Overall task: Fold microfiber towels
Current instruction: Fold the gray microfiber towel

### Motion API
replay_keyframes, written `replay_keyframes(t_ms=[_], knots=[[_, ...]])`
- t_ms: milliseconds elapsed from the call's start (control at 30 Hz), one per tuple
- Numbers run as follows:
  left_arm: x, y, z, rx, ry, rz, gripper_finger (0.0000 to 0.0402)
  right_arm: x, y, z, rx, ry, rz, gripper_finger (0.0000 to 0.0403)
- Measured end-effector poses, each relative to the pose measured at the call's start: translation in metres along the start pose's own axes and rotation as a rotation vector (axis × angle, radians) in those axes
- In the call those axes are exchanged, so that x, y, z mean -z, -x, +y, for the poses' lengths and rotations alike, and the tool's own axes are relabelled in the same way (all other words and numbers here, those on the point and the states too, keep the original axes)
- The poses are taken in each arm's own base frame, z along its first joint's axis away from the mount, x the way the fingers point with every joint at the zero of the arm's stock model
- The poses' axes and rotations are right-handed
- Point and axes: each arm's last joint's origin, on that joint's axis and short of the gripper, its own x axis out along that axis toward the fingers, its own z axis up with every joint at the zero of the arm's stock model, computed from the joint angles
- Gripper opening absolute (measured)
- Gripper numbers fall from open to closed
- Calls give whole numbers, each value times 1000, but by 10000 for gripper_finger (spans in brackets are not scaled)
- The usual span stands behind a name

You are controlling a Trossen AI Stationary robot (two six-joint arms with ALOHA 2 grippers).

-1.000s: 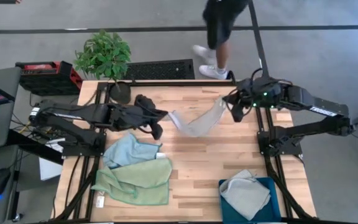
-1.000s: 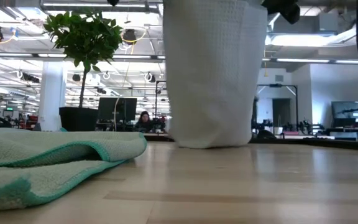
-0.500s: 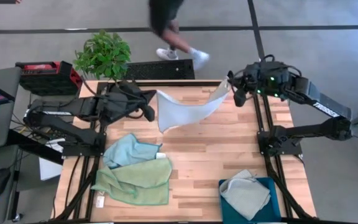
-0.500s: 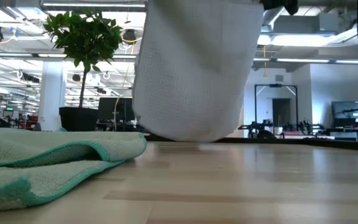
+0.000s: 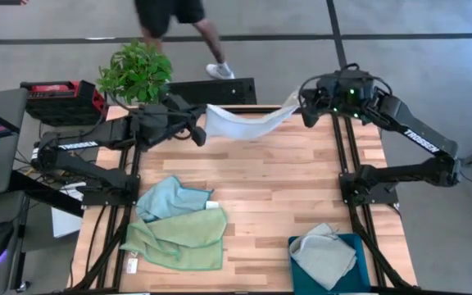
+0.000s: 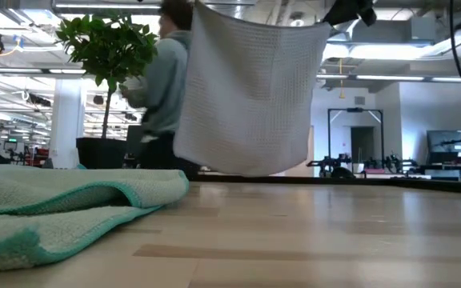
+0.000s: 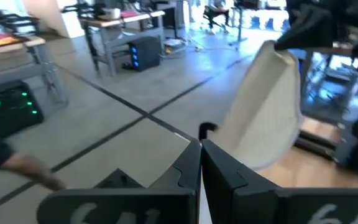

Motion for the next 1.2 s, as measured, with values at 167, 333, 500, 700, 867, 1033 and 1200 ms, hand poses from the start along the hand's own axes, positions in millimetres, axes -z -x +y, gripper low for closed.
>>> replay_keyframes(t_ms=[167, 333, 500, 700, 867, 1033, 1200], knots=[[17, 5, -6, 94, 18, 160, 0, 21, 9, 10, -52, -5, 211, 2], [46, 7, -18, 120, 35, 411, 0, 44, 10, 21, -82, -28, 395, 2], [70, 4, -41, 153, 63, 603, 0, 70, 9, 32, -103, -40, 521, 2], [98, -3, -80, 235, 60, 754, 0, 103, 12, 48, -144, -67, 614, 2], [126, -7, -111, 271, 62, 874, 0, 132, 17, 64, -192, -96, 697, 2], [150, -9, -139, 320, 65, 959, 0, 160, 21, 81, -223, -103, 772, 2], [166, -13, -154, 330, 76, 985, 0, 177, 23, 92, -225, -92, 803, 2]])
